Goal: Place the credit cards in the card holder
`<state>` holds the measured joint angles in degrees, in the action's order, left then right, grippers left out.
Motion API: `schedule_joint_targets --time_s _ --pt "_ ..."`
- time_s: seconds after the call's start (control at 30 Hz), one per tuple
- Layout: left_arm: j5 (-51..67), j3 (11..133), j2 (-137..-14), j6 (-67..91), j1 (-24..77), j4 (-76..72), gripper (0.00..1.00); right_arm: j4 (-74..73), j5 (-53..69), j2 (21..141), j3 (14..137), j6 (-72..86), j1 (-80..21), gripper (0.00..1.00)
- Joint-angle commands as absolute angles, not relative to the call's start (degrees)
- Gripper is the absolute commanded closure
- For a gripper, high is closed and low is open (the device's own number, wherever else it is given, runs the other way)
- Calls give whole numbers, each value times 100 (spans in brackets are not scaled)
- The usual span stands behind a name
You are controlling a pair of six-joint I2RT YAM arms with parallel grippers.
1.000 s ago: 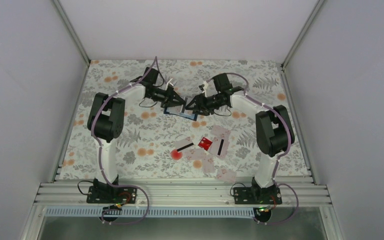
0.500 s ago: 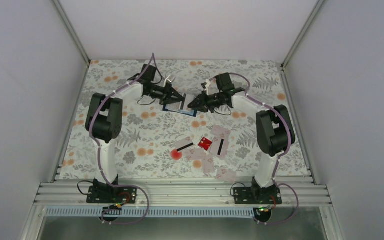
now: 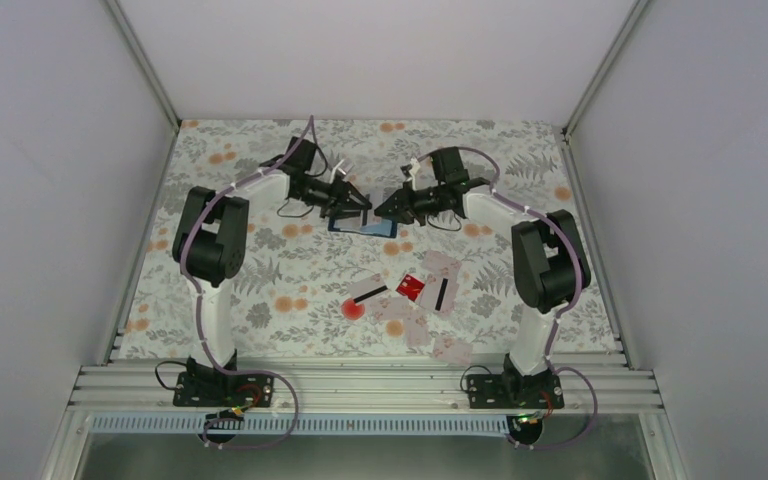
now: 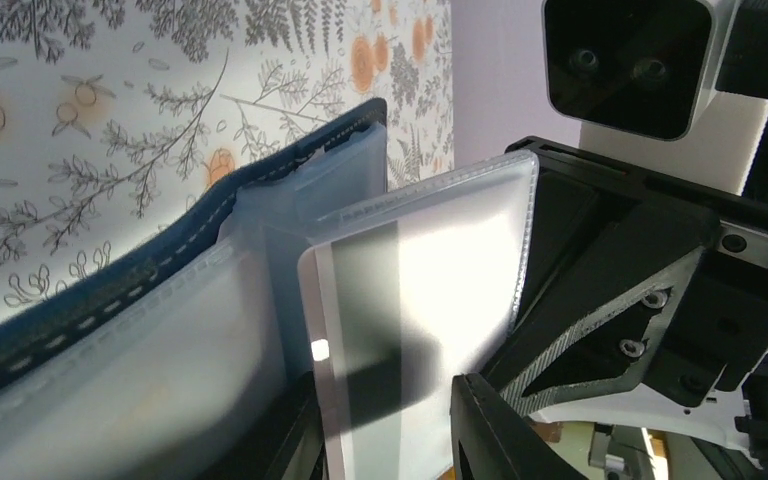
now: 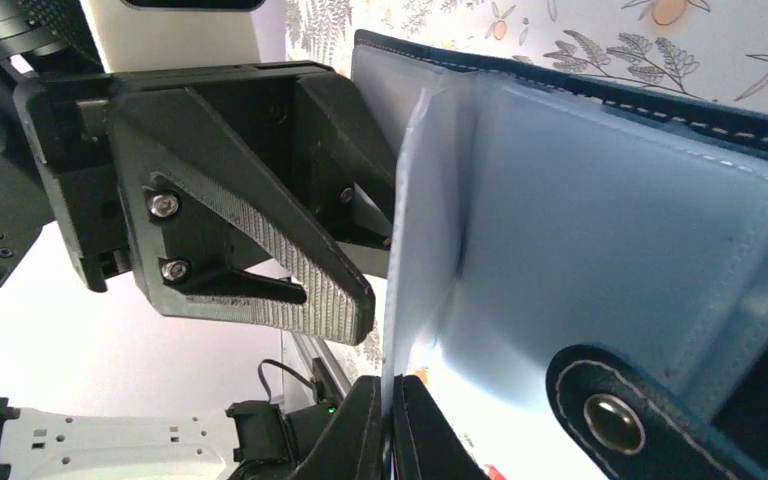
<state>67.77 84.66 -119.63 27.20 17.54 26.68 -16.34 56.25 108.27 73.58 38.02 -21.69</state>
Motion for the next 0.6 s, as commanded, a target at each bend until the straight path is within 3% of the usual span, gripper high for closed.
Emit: schedule_joint_targets --time_s 0.0,0.2,0.57 --pt "6790 8299 -11909 2582 1792 2710 67 -1628 5539 10915 7297 3615 -2206 96" --pt "6262 8285 -11960 2222 1788 3128 53 -2123 5260 11263 7504 3390 -2215 96" --pt "5271 8324 -11936 1908 1778 3645 50 -3054 4684 11707 8035 3014 -2262 96"
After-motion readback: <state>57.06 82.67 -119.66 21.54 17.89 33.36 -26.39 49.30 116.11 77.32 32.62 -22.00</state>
